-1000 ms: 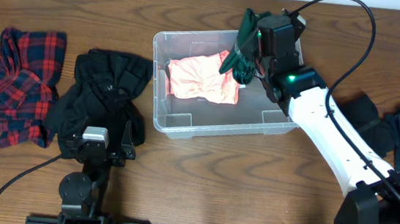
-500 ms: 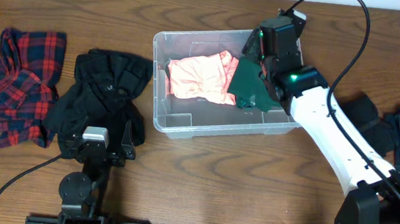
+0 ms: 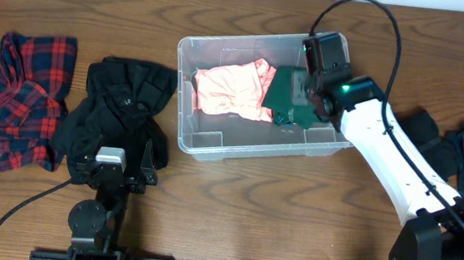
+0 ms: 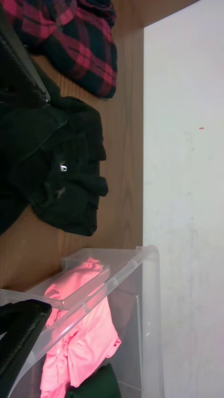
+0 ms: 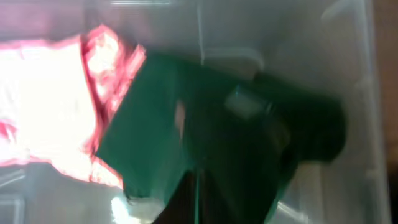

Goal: Pack container
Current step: 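Lift the green cloth into the bin beside the pink shirt, release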

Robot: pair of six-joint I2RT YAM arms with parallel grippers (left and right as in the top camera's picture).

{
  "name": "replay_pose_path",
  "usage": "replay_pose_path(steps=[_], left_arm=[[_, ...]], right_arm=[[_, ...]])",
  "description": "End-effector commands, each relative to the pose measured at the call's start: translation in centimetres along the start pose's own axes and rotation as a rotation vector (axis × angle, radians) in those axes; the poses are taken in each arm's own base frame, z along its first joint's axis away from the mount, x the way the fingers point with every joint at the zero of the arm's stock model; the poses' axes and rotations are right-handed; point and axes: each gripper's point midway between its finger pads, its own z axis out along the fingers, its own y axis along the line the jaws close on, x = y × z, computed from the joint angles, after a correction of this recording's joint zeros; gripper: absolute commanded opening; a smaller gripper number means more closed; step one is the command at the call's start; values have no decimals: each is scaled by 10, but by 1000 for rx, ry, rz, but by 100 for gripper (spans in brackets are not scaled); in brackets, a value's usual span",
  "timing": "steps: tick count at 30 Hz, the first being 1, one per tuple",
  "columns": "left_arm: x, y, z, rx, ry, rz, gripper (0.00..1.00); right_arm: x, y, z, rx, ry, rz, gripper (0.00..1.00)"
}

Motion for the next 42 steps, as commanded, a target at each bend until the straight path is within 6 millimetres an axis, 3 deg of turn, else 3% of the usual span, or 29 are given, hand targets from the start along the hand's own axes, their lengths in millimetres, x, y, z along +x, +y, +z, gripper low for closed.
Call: replay_pose_path(steps=[1,4,12,22,27,32,40,42], left_arm=[[16,-1,1,11,47,-5,98],[16,-1,1,11,47,-5,98],[16,-1,1,11,47,-5,98],[16,-1,1,11,47,-5,98],[16,-1,1,11,47,-5,98],[16,-1,1,11,47,-5,98],[16,-1,1,11,47,-5,98],[16,-1,1,11,47,-5,98]], right_arm=[[14,-1,-5,-15,63,-30,1],[24,-4,-6,-6,104,-64,1],[24,-25,1,118,102,-96,1],[14,-52,49,204,89,-99,1],[-5,-52,73,198,8,-103,1],[-26,-45,83,181,-82,-123,1],[-16,-40,97,164,-48,-135,1],[-18,-36,93,152,-54,-164,8]])
